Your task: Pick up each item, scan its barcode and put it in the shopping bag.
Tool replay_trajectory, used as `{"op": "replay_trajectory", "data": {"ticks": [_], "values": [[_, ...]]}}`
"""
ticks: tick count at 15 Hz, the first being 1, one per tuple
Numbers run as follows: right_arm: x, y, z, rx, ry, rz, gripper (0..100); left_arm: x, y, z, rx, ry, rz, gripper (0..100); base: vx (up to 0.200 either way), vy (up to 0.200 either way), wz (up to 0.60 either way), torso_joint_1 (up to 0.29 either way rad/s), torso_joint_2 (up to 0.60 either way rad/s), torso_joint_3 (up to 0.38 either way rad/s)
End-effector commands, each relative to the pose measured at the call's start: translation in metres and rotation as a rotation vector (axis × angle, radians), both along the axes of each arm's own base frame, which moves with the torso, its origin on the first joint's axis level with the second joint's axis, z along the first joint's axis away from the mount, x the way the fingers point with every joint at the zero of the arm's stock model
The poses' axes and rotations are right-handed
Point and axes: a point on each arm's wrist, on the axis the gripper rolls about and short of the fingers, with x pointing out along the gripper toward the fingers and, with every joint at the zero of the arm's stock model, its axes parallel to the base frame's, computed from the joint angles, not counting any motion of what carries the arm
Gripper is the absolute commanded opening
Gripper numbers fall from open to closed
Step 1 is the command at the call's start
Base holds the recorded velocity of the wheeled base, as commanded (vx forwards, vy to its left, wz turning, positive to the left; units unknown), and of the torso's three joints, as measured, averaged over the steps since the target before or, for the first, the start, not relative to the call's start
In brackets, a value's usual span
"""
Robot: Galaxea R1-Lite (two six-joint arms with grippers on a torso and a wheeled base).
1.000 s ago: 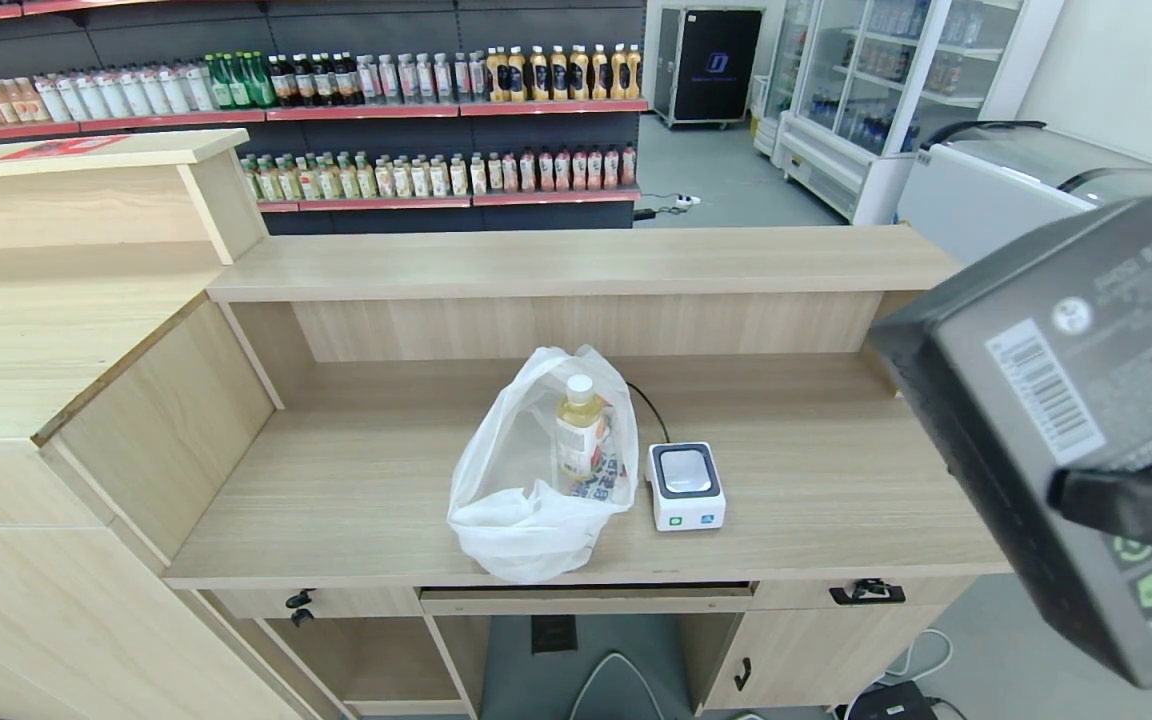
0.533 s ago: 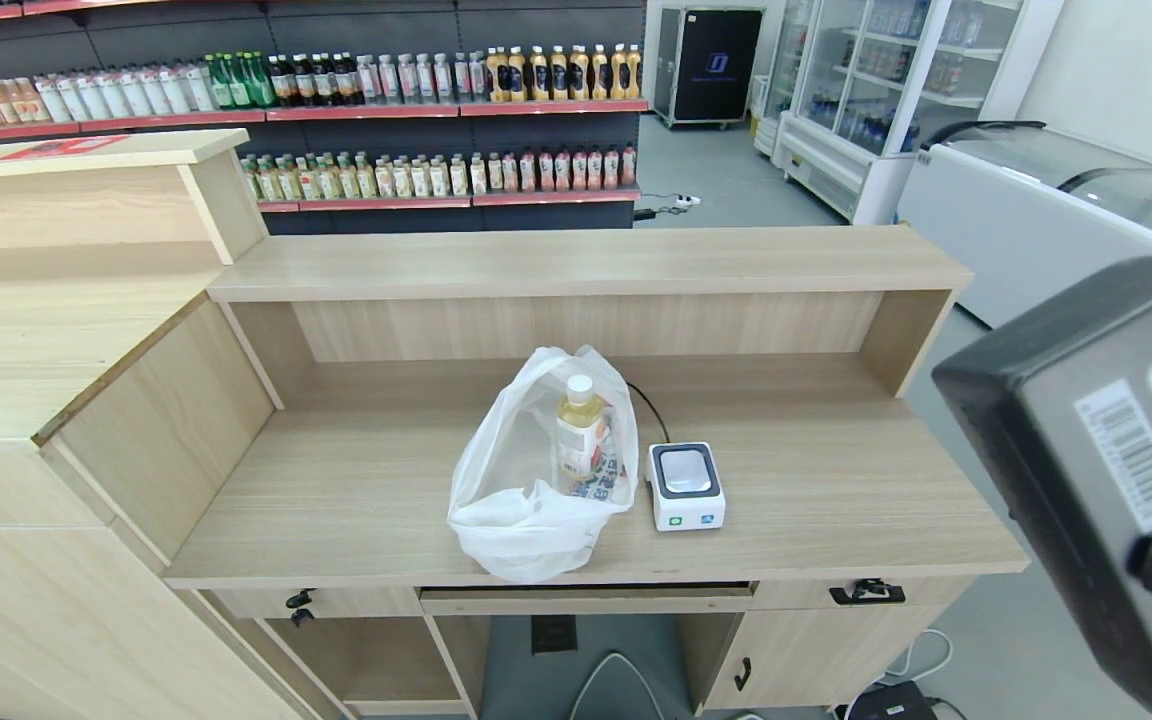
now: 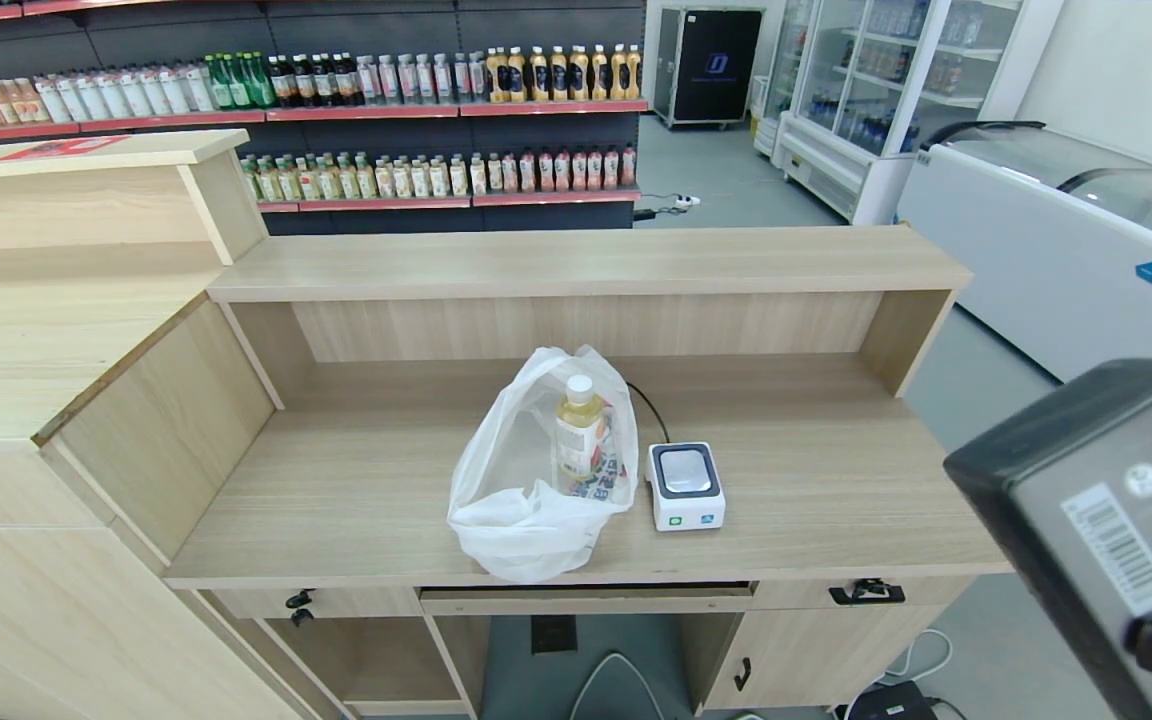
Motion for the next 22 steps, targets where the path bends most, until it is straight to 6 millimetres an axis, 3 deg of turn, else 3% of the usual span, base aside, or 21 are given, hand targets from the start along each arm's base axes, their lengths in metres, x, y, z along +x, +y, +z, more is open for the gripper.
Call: {"op": "replay_trajectory", "data": {"ticks": [1,7,22], "values": [[0.006,0.004,-0.004,-0.016,0.023,-0.009,0,0.0,0.0,0.0,0.0,0.0,0.001,0,0.0,0.0,0.0,0.0,0.0,0.0],[0.021,0.01,-0.009,-0.043,0.058,-0.119,0,0.0,0.0,0.0,0.0,0.0,0.001,0,0.0,0.0,0.0,0.0,0.0,0.0],[0.022,0.01,-0.009,-0.045,0.073,-0.119,0,0.0,0.0,0.0,0.0,0.0,0.001,0,0.0,0.0,0.0,0.0,0.0,0.0]]}}
